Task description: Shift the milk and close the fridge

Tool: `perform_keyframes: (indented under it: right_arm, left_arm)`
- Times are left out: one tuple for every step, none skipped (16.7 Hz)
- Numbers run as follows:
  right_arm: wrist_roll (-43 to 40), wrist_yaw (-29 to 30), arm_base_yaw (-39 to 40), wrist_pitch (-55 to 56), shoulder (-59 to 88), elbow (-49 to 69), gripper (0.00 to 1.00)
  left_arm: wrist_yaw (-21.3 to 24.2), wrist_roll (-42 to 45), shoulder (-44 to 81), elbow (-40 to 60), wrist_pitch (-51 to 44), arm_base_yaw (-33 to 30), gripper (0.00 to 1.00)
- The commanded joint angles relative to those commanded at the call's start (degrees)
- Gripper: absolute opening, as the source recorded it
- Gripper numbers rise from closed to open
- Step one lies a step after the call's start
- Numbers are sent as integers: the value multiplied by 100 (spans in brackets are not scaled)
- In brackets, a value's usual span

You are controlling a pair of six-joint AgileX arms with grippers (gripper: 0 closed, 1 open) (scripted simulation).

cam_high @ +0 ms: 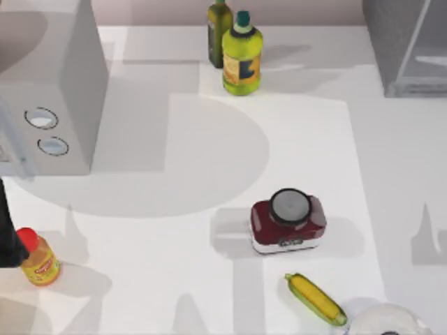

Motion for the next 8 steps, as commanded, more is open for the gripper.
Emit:
perform_keyframes:
  right_arm:
    - [0,0,0,0,0,0,100]
    - [-5,-3,-18,9,23,13,100]
    - [-4,-3,-18,1,16,18,100]
    - [-2,-8,-12,-63,-42,67,100]
    - [2,-14,-5,-187,-149,158,100]
    - [6,-19,2,-372,-301,284,100]
    - [9,-21,7,-616,-488,441,100]
    - [9,-19,8,-922,-707,623,100]
  left_arm:
    - [0,0,0,0,0,0,100]
    - [0,0,0,0,0,0,100]
    - [0,0,0,0,0,0,100]
    - [0,0,0,0,0,0,100]
    - [0,0,0,0,0,0,100]
    - [0,0,0,0,0,0,100]
    - [0,0,0,0,0,0,100]
    - [0,0,0,0,0,0,100]
